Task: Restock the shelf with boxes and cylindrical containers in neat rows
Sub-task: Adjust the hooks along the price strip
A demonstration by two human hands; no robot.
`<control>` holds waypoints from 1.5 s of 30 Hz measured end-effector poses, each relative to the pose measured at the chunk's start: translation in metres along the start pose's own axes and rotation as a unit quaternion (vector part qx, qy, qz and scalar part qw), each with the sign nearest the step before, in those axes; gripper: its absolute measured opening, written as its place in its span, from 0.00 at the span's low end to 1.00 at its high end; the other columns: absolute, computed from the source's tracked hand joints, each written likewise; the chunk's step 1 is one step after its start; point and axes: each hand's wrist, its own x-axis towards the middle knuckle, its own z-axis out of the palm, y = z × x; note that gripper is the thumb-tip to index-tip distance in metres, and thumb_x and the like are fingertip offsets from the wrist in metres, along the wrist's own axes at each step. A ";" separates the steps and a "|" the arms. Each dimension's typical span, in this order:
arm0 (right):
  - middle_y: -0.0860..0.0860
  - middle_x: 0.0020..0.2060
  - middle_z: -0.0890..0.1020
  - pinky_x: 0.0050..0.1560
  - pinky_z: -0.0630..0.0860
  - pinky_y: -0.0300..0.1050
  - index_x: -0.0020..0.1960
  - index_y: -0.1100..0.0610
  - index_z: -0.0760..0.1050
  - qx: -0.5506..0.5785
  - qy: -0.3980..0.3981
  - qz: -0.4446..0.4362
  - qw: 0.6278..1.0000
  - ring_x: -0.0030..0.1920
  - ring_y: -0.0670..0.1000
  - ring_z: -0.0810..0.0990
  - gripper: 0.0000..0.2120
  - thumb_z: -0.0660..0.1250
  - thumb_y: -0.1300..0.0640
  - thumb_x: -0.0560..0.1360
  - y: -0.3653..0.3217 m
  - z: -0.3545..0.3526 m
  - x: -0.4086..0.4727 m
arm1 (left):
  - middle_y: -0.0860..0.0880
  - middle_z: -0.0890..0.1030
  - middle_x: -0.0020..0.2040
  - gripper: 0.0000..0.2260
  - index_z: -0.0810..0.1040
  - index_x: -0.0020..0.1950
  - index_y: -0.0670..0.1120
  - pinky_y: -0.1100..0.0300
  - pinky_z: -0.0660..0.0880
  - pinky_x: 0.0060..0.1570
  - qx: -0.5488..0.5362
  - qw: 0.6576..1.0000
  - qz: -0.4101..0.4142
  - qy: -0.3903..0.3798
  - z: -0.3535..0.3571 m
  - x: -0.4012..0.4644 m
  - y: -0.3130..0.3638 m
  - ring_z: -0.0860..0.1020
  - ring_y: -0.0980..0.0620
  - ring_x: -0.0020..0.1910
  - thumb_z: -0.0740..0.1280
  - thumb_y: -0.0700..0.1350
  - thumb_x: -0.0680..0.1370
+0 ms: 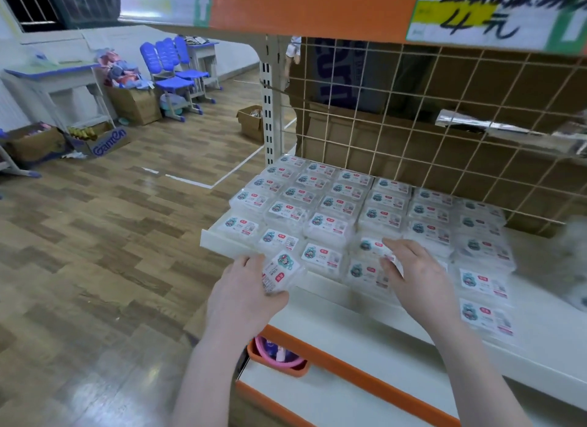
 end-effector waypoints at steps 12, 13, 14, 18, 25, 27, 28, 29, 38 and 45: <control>0.55 0.60 0.78 0.52 0.75 0.49 0.64 0.55 0.74 0.006 0.003 0.023 1.000 0.57 0.57 0.77 0.17 0.66 0.56 0.75 0.082 -0.049 0.008 | 0.49 0.71 0.61 0.31 0.64 0.72 0.51 0.54 0.72 0.55 -0.008 0.999 -0.046 0.028 0.051 -0.015 0.095 0.71 0.47 0.60 0.68 0.56 0.71; 0.56 0.58 0.79 0.52 0.75 0.48 0.63 0.55 0.76 0.022 0.001 0.014 1.000 0.55 0.58 0.78 0.16 0.67 0.57 0.75 0.091 -0.052 0.009 | 0.48 0.70 0.62 0.31 0.64 0.72 0.50 0.53 0.72 0.56 -0.007 0.998 -0.058 0.031 0.057 -0.015 0.106 0.71 0.47 0.61 0.68 0.56 0.71; 0.56 0.55 0.80 0.50 0.75 0.48 0.60 0.56 0.78 0.036 -0.005 -0.002 0.999 0.53 0.58 0.78 0.15 0.68 0.59 0.73 0.103 -0.057 0.012 | 0.48 0.70 0.63 0.31 0.64 0.72 0.50 0.53 0.71 0.56 -0.006 0.996 -0.074 0.039 0.065 -0.015 0.119 0.71 0.47 0.62 0.67 0.57 0.71; 0.53 0.53 0.80 0.41 0.72 0.43 0.56 0.53 0.78 0.028 -0.017 -0.047 0.998 0.48 0.55 0.79 0.10 0.66 0.57 0.75 0.134 -0.070 0.023 | 0.46 0.71 0.61 0.28 0.68 0.66 0.46 0.54 0.71 0.52 0.011 0.991 -0.114 0.070 0.093 -0.010 0.157 0.72 0.46 0.61 0.67 0.58 0.71; 0.50 0.62 0.73 0.51 0.63 0.41 0.66 0.49 0.70 0.058 -0.098 -0.028 0.993 0.62 0.51 0.70 0.16 0.59 0.53 0.79 0.164 -0.088 0.039 | 0.45 0.69 0.65 0.28 0.67 0.68 0.44 0.55 0.68 0.60 0.061 0.978 -0.182 0.083 0.120 -0.004 0.197 0.66 0.47 0.67 0.62 0.60 0.75; 0.50 0.62 0.74 0.53 0.64 0.42 0.65 0.51 0.72 0.070 -0.098 -0.026 0.992 0.62 0.51 0.70 0.15 0.60 0.54 0.78 0.167 -0.090 0.041 | 0.44 0.68 0.66 0.30 0.65 0.69 0.43 0.56 0.66 0.62 0.076 0.978 -0.178 0.079 0.122 -0.004 0.199 0.64 0.47 0.67 0.61 0.61 0.76; 0.50 0.62 0.74 0.54 0.65 0.43 0.65 0.51 0.72 0.073 -0.097 -0.028 0.992 0.62 0.51 0.70 0.15 0.60 0.54 0.78 0.168 -0.090 0.041 | 0.44 0.68 0.67 0.31 0.64 0.70 0.42 0.56 0.66 0.63 0.078 0.979 -0.172 0.073 0.122 -0.004 0.198 0.64 0.46 0.68 0.61 0.62 0.75; 0.50 0.61 0.74 0.54 0.66 0.43 0.64 0.51 0.72 0.076 -0.095 -0.031 0.992 0.62 0.50 0.71 0.15 0.60 0.54 0.78 0.168 -0.090 0.041 | 0.44 0.67 0.68 0.33 0.62 0.71 0.42 0.56 0.66 0.63 0.075 0.982 -0.164 0.063 0.122 -0.005 0.196 0.63 0.46 0.69 0.62 0.62 0.75; 0.48 0.58 0.76 0.52 0.66 0.43 0.61 0.51 0.74 0.065 -0.095 -0.052 0.992 0.60 0.50 0.70 0.14 0.59 0.55 0.77 0.169 -0.081 0.045 | 0.47 0.70 0.61 0.22 0.71 0.63 0.47 0.59 0.74 0.46 -0.083 0.989 -0.114 0.048 0.117 -0.021 0.187 0.77 0.48 0.52 0.72 0.43 0.71; 0.47 0.61 0.74 0.58 0.65 0.44 0.66 0.49 0.71 0.074 -0.101 -0.046 0.991 0.63 0.50 0.69 0.17 0.59 0.54 0.78 0.171 -0.077 0.040 | 0.46 0.67 0.65 0.29 0.65 0.72 0.46 0.56 0.75 0.51 -0.096 0.986 -0.115 0.067 0.121 -0.017 0.196 0.78 0.48 0.49 0.71 0.44 0.74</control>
